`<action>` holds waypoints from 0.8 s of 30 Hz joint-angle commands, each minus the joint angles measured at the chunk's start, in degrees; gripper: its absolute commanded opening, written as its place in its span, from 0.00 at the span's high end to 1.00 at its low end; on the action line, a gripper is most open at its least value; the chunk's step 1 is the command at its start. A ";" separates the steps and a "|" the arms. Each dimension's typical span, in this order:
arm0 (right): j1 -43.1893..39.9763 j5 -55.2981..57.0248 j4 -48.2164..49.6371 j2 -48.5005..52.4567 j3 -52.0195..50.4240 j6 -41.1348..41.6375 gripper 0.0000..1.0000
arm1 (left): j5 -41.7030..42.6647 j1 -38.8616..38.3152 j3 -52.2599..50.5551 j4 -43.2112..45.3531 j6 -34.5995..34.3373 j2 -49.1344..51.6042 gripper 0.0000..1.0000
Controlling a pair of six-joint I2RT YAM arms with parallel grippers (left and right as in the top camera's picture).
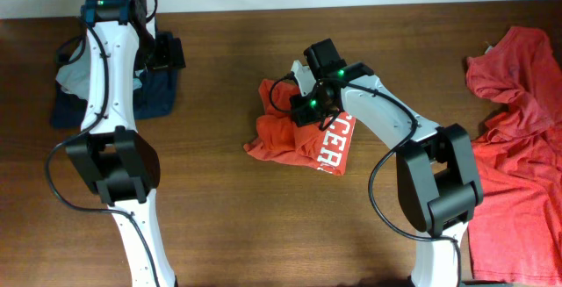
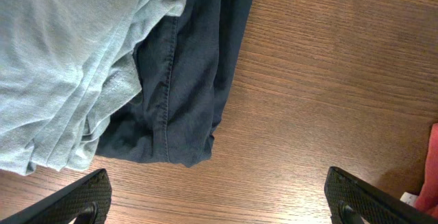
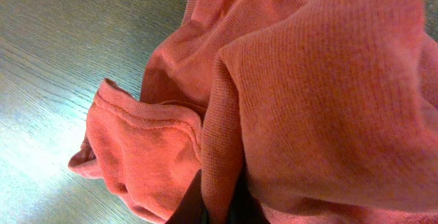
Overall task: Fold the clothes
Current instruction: 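Fold the right end leftward over the bundle with the right gripper, then release the bundle and retract the right gripper to the right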
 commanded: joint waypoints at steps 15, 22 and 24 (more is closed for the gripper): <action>0.22 -10.58 4.09 0.13 -0.20 4.72 0.24 | 0.00 0.04 1.05 -0.09 0.26 -1.22 0.01; -0.33 -28.68 11.78 0.09 -0.13 4.68 0.20 | 0.00 0.04 1.05 -0.09 0.26 -1.20 0.01; -1.38 -30.88 12.22 -0.04 0.20 4.68 0.19 | 0.00 0.04 1.05 -0.07 0.26 -1.20 0.01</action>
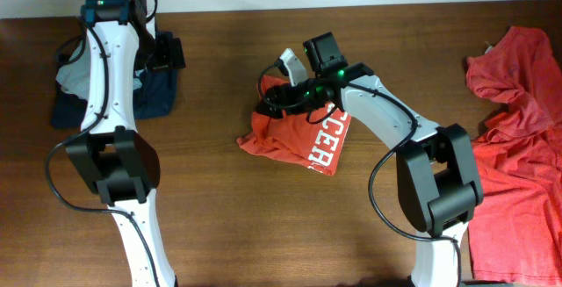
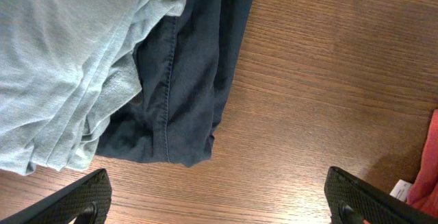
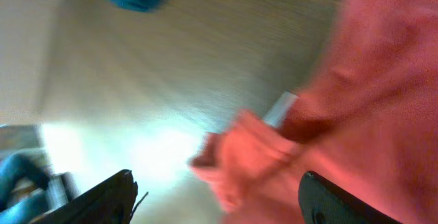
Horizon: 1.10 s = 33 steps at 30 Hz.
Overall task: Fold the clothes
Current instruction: 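Release the bundle and retract the right gripper to the right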
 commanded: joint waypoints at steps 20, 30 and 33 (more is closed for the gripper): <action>-34.51 -11.21 -15.52 -4.39 0.92 -0.50 0.01 | 1.20 -0.02 1.05 13.92 0.24 -1.22 0.01; -44.11 5.11 -20.00 -4.39 0.92 -0.48 0.01 | 28.52 -5.46 1.03 13.70 6.21 -1.18 0.01; -44.57 9.20 -19.98 -4.39 0.90 -0.48 0.01 | 26.86 -9.92 1.03 13.03 8.00 -1.18 0.01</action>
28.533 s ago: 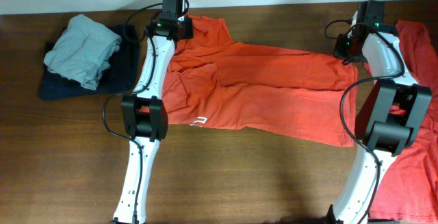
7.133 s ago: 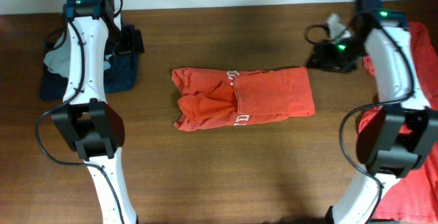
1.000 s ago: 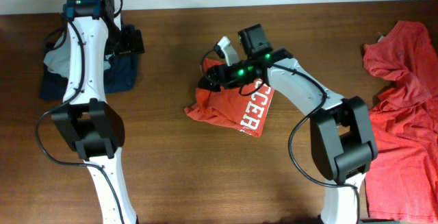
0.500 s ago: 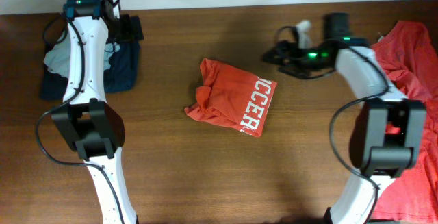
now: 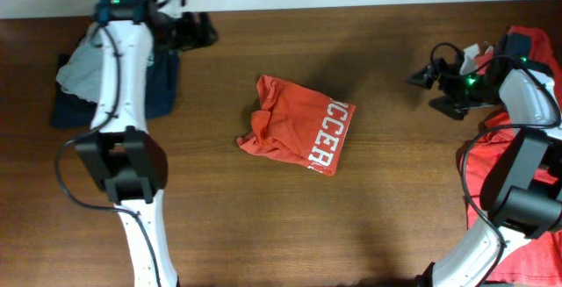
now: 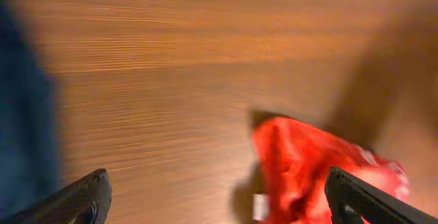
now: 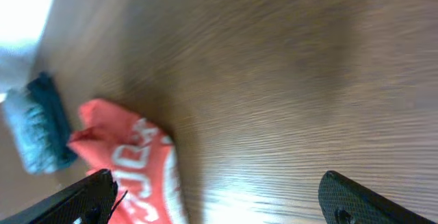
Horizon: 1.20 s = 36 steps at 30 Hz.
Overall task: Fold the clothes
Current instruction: 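Release the bundle and retract the right gripper to the right, then move the left gripper over the orange bundle's left side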
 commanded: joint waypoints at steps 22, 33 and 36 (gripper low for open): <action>-0.39 14.78 -0.17 -2.19 0.57 -0.52 0.01 | -14.12 -21.92 -9.25 -2.71 5.35 -1.18 0.91; -0.39 14.78 -0.17 -2.19 0.57 -0.52 0.01 | -12.79 -21.42 -16.04 1.33 7.34 -1.16 0.56; -0.39 14.78 -0.17 -2.19 0.57 -0.50 0.01 | -10.54 -21.42 -19.10 3.04 7.34 -1.16 0.57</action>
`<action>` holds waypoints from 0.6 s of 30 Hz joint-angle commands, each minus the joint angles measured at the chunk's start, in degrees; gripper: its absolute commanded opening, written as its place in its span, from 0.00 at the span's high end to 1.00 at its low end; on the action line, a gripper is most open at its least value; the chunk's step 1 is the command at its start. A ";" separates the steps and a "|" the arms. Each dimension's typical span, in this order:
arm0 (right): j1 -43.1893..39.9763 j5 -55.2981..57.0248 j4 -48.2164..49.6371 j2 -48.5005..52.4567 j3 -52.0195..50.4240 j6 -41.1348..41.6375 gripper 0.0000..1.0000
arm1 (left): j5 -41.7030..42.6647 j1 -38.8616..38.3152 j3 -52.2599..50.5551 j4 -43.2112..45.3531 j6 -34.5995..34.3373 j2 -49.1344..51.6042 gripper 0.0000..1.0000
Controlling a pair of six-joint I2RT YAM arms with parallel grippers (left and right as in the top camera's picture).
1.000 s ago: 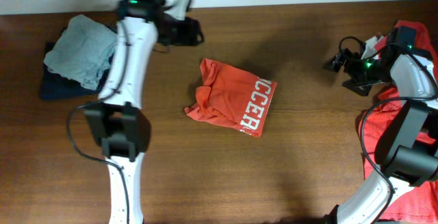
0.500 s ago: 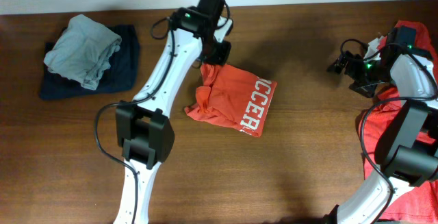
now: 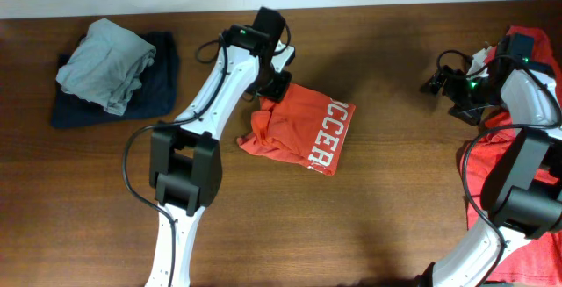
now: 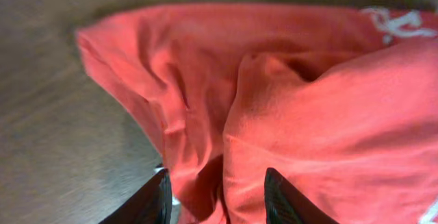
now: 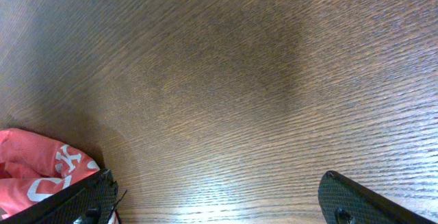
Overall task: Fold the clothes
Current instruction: 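Move the left gripper over the orange bundle's left side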
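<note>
A folded orange-red shirt (image 3: pixel 307 129) with white lettering lies at the table's middle. My left gripper (image 3: pixel 266 94) is down at its far left corner. In the left wrist view the shirt (image 4: pixel 308 101) fills the frame, and the left gripper (image 4: pixel 215 200) is open, its jaws drawn partway in, with a raised fold of the cloth between the fingertips (image 4: pixel 156 198). My right gripper (image 3: pixel 436 83) hovers open over bare wood at the far right. The right wrist view shows that gripper (image 5: pixel 219 203) with nothing between its fingers and a corner of the shirt (image 5: pixel 34 162) at the lower left.
A loose heap of red clothes (image 3: pixel 518 147) covers the right edge of the brown wooden table (image 3: pixel 395 217). At the far left a pale grey-blue garment (image 3: pixel 105 50) lies folded on a navy one (image 3: pixel 162 94).
My left gripper has moved from beside the far-left stack to the orange-red shirt's far left corner, and its jaws have narrowed around a fold. The right gripper has barely moved.
First my right gripper was shut on the orange-red shirt at the table's middle while the left hung open over the navy stack. Then the right was open beside the shirt. Later it was over by the red heap. Now the left straddles a fold of the shirt.
</note>
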 commanded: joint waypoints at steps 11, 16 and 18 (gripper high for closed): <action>-0.15 0.74 -0.17 -2.19 0.57 -0.55 0.02 | 6.45 0.20 -6.27 2.43 1.11 -1.16 0.62; -0.15 0.74 -0.17 -2.19 0.57 -0.57 0.01 | 6.93 0.33 -3.13 1.55 1.09 -1.62 0.52; -0.15 0.74 -0.17 -2.19 0.57 -0.57 0.01 | 6.91 0.31 -0.37 0.66 1.09 -1.88 0.43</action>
